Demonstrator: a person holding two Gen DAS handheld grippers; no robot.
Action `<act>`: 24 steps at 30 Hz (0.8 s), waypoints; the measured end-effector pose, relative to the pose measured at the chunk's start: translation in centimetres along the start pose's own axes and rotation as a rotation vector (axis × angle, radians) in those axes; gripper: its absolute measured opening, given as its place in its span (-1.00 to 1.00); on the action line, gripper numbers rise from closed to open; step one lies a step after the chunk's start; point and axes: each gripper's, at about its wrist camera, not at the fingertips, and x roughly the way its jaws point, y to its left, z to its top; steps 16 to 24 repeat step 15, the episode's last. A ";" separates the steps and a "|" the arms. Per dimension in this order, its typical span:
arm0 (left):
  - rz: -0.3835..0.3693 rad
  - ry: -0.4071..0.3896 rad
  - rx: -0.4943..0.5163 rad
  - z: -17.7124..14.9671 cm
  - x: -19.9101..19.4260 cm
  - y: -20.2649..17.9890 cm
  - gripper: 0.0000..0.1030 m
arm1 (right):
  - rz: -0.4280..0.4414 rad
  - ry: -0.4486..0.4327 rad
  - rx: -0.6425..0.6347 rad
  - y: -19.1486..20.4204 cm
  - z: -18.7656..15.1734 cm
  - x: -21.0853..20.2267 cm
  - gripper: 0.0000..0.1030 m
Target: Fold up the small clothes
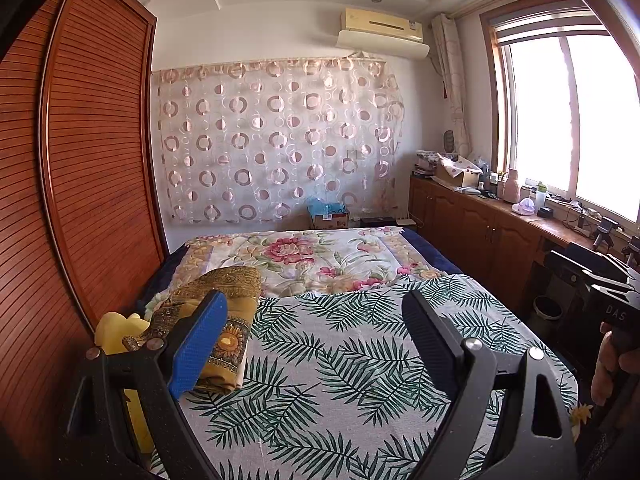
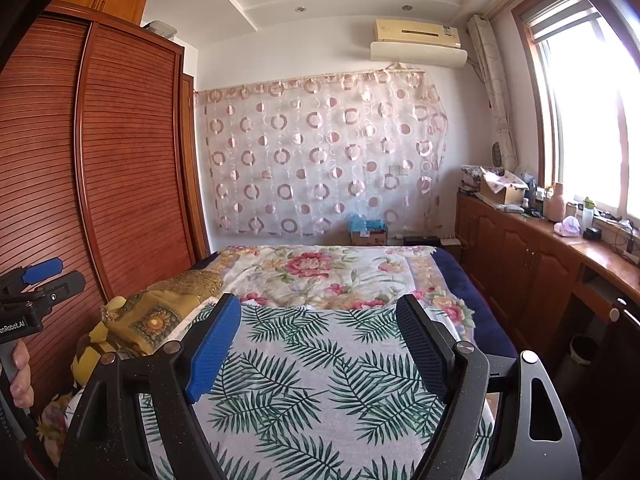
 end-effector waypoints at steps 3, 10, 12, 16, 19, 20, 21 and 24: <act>-0.001 -0.001 -0.001 0.0 0.0 0.0 0.74 | 0.000 0.000 0.001 0.0 0.0 0.0 0.58; 0.000 -0.001 -0.001 -0.1 -0.1 0.0 0.74 | -0.001 0.000 0.000 -0.1 0.0 0.0 0.58; -0.002 -0.001 -0.001 -0.1 -0.1 0.0 0.74 | -0.001 0.001 0.000 -0.1 0.0 0.0 0.58; -0.001 -0.001 -0.001 -0.1 -0.2 0.1 0.74 | 0.000 0.000 0.000 -0.1 0.0 0.0 0.58; -0.001 -0.001 -0.001 -0.1 -0.2 0.1 0.74 | 0.000 0.000 0.000 -0.1 0.0 0.0 0.58; -0.001 -0.001 -0.001 -0.1 -0.2 0.1 0.74 | 0.000 0.000 0.000 -0.1 0.0 0.0 0.58; -0.001 -0.001 -0.001 -0.1 -0.2 0.1 0.74 | 0.000 0.000 0.000 -0.1 0.0 0.0 0.58; -0.001 -0.001 -0.001 -0.1 -0.2 0.1 0.74 | 0.000 0.000 0.000 -0.1 0.0 0.0 0.58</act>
